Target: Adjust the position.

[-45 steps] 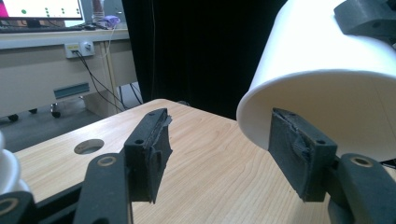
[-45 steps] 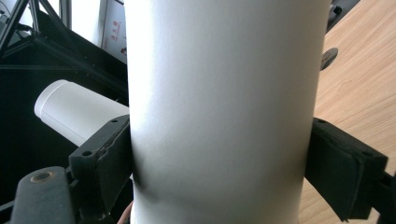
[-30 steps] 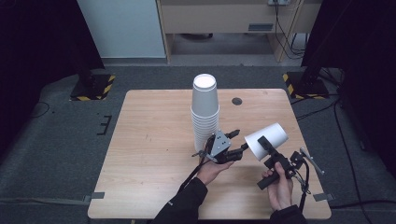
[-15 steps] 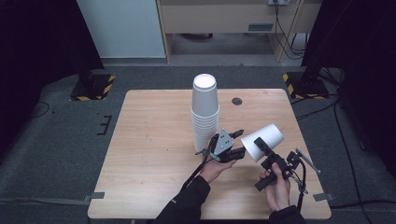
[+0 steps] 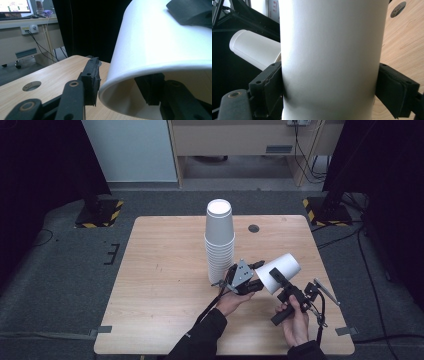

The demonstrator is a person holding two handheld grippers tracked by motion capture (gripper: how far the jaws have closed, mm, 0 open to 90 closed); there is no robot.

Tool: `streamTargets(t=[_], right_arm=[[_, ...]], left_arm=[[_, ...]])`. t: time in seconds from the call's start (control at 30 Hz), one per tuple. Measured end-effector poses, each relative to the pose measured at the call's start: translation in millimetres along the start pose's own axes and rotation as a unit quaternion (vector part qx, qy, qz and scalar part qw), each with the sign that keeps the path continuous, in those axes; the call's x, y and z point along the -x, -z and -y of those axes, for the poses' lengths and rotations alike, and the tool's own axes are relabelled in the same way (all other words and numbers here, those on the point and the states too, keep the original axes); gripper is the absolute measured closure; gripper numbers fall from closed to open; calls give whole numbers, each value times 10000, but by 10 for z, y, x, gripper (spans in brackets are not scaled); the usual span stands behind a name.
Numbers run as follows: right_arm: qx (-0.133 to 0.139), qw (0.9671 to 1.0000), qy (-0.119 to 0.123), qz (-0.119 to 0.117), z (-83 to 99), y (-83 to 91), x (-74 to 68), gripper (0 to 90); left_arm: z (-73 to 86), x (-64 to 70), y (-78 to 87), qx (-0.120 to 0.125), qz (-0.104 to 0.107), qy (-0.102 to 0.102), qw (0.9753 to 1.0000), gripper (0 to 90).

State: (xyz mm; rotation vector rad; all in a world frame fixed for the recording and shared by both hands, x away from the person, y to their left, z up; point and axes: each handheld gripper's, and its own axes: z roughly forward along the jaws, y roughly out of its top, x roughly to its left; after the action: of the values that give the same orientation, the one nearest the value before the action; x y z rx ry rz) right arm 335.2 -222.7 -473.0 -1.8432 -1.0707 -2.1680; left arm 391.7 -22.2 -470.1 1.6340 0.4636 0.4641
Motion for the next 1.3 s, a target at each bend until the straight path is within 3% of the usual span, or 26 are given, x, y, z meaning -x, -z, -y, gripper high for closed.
streamTargets(t=[0.6,0.87,1.3], right_arm=[[-80,9999,-120,-68,1,-16,32,151],[-161,9997,-177,-75,21,-30,38,151],[-168,9997,-185,-77,-2,-32,69,149]], left_arm=[[5,-42,54,2,-112,60,9999,746],[6,-45,55,31,-113,28,9999,729],[-8,-47,94,-66,-29,36,10000,836]])
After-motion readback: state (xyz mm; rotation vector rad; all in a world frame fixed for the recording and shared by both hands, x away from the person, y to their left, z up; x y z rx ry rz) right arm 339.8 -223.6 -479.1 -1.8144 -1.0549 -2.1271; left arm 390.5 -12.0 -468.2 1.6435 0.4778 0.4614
